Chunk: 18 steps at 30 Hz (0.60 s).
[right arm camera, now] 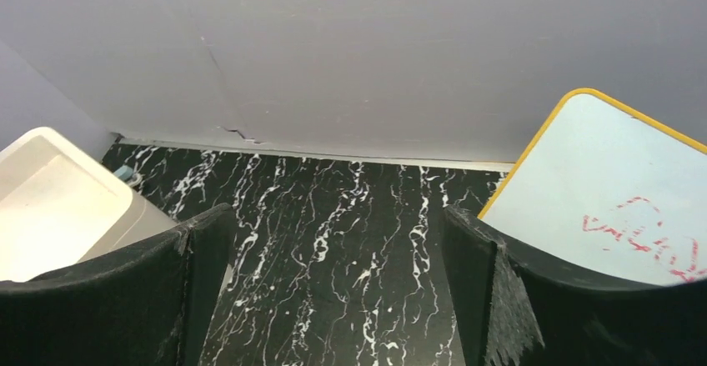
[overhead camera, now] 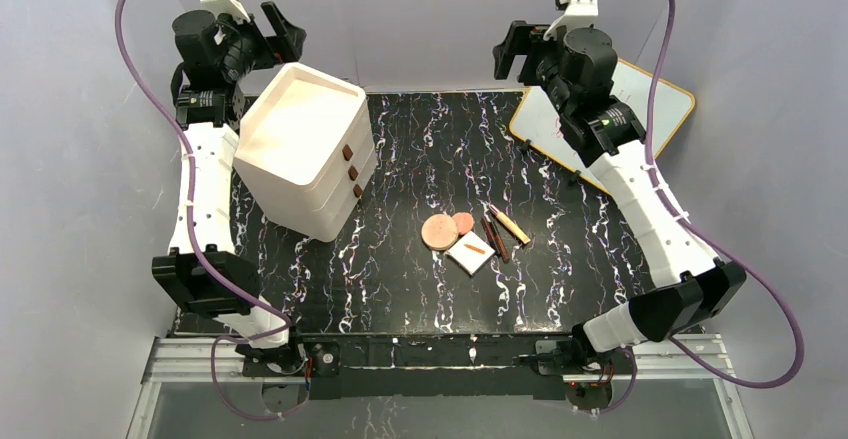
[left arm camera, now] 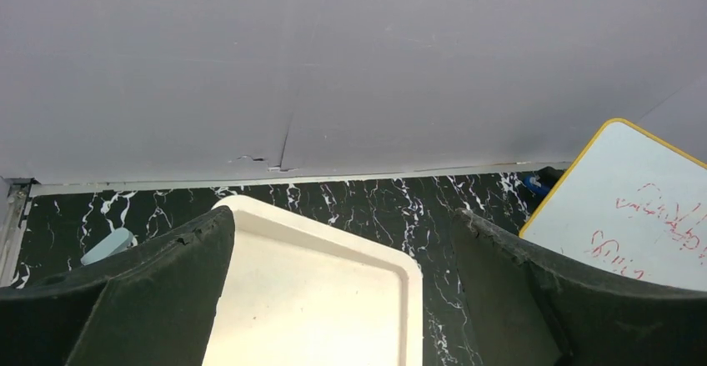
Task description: Organize the makeup
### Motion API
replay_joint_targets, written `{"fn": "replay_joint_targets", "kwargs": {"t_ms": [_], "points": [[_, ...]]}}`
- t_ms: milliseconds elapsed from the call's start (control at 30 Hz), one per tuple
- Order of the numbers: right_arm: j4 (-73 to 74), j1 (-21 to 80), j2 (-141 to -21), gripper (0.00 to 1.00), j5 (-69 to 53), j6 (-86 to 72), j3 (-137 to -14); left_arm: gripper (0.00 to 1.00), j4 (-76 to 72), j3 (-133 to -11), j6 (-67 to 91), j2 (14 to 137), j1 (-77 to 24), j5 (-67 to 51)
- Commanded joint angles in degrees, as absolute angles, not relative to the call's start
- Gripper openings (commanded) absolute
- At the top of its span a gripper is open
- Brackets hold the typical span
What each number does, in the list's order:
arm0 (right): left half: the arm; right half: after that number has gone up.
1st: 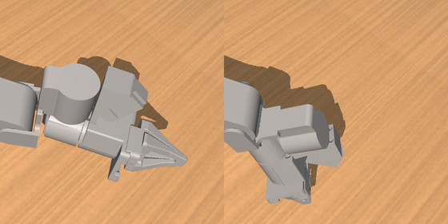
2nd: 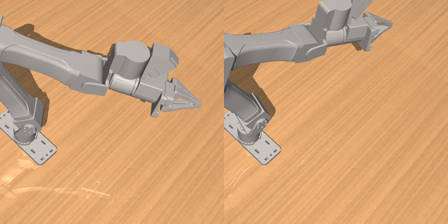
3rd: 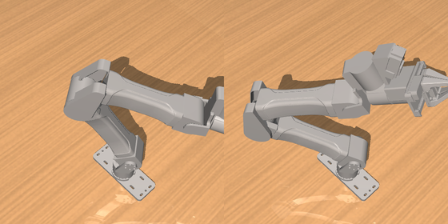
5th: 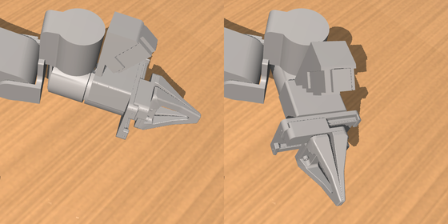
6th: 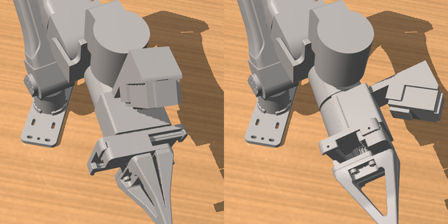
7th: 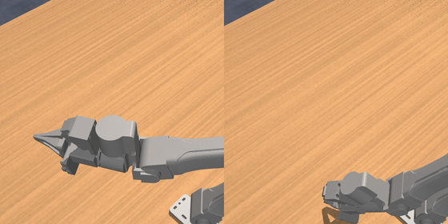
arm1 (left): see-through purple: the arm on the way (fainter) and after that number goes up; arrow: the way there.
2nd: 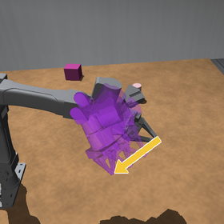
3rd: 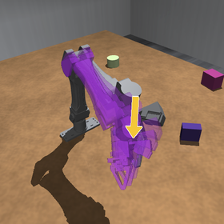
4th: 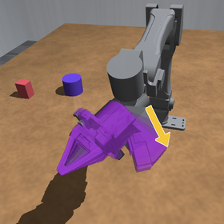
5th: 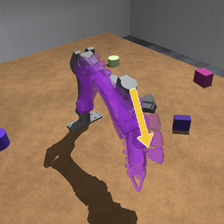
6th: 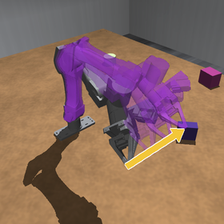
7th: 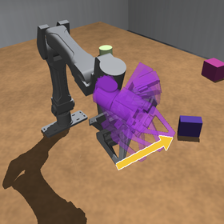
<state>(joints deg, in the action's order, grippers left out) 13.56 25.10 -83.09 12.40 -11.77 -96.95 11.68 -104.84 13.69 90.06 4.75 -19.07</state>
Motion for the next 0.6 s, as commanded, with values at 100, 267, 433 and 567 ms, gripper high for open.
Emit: {"fn": "replay_joint_targets", "kwargs": {"t_ms": [100,267,433,567], "points": [[5.9,25.4,-77.6,0.99,11.3,-1.4,-91.8,0.98,16.3,-112.9,9.6,92.2,5.1,-15.0],[9.5,25.4,-80.0,0.99,6.0,-1.2,-93.5,0.98,32.5,-125.4,2.9,100.1,7.5,-11.7],[14.4,25.5,-83.3,0.99,3.3,-1.0,-98.2,0.98,38.0,-125.9,-3.2,101.9,9.1,-22.5],[13.2,25.6,-82.7,0.99,3.3,-0.1,-96.6,0.98,39.7,-121.0,-12.4,98.9,9.4,-23.2]]}}
